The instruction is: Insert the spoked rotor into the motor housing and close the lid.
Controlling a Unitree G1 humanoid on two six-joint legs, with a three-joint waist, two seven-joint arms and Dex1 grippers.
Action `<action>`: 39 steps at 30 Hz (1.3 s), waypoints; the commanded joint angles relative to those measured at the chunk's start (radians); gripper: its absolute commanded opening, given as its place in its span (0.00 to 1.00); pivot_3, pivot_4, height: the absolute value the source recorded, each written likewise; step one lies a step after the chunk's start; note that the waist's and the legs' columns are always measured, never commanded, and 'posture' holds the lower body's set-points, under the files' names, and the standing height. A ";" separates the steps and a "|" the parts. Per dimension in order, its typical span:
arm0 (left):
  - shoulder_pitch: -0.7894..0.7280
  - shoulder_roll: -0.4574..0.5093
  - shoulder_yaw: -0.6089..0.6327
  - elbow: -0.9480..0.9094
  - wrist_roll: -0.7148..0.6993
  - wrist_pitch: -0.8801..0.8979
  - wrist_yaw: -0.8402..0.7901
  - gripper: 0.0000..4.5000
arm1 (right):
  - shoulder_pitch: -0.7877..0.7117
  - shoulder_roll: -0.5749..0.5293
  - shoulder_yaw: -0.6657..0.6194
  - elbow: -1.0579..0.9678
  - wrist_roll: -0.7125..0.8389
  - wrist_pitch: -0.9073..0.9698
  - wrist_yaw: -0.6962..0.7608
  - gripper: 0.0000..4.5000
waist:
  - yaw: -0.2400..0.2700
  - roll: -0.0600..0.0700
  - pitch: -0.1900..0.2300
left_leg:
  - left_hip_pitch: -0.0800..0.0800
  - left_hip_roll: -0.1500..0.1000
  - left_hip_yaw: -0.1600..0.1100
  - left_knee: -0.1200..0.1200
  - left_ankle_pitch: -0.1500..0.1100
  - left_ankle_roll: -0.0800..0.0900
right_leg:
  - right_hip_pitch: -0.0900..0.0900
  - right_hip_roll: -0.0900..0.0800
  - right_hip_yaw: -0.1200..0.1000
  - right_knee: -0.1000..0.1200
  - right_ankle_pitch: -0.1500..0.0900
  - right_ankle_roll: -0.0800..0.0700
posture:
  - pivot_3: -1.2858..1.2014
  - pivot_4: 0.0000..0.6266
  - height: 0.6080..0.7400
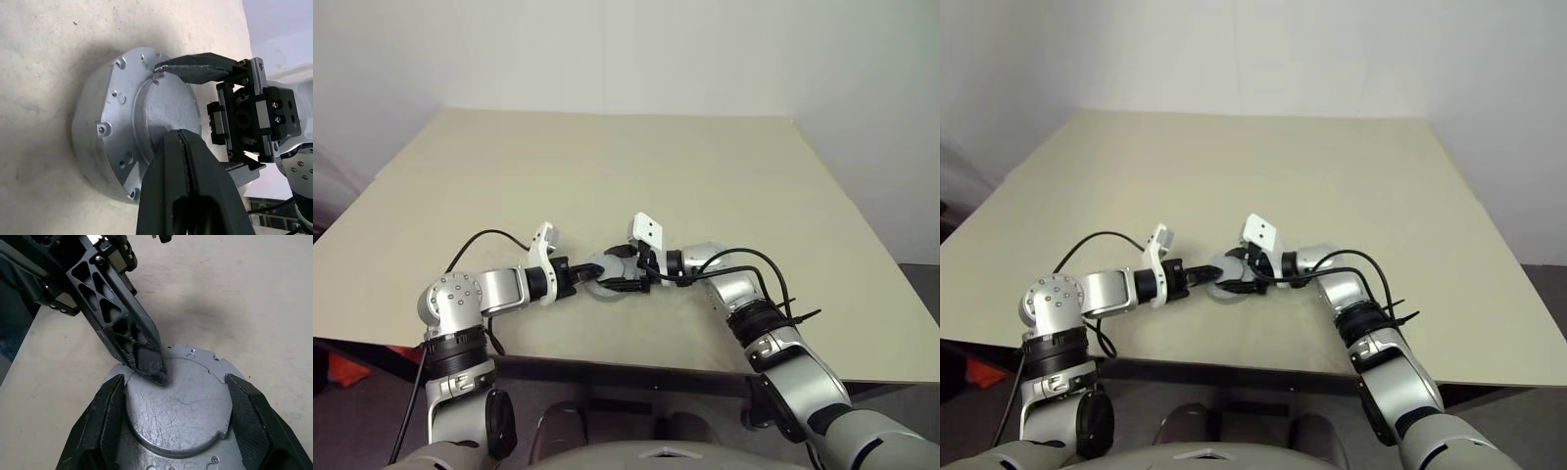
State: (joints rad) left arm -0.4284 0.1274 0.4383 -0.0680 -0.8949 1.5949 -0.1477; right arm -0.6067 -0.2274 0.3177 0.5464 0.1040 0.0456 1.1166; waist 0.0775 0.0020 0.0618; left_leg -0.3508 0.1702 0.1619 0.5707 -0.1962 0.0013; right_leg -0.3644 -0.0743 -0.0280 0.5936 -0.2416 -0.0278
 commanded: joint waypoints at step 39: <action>0.012 0.031 -0.027 0.057 -0.020 0.020 0.035 0.00 | -0.021 -0.048 -0.189 -0.202 0.214 0.347 0.021 0.99 | -0.004 -0.001 0.000 | -0.002 0.000 0.003 -0.008 -0.001 0.001 | -0.001 0.000 -0.002 -0.004 0.005 -0.008 | 0.52 0.00 1.00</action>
State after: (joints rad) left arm -0.4301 0.1482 0.4392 -0.0439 -0.9478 1.5921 -0.1450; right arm -0.6004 -0.2630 0.1736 0.3914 0.2745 0.3477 1.1495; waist 0.0737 0.0013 0.0615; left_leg -0.3528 0.1701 0.1647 0.5632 -0.1967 0.0028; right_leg -0.3652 -0.0741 -0.0296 0.5897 -0.2368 -0.0361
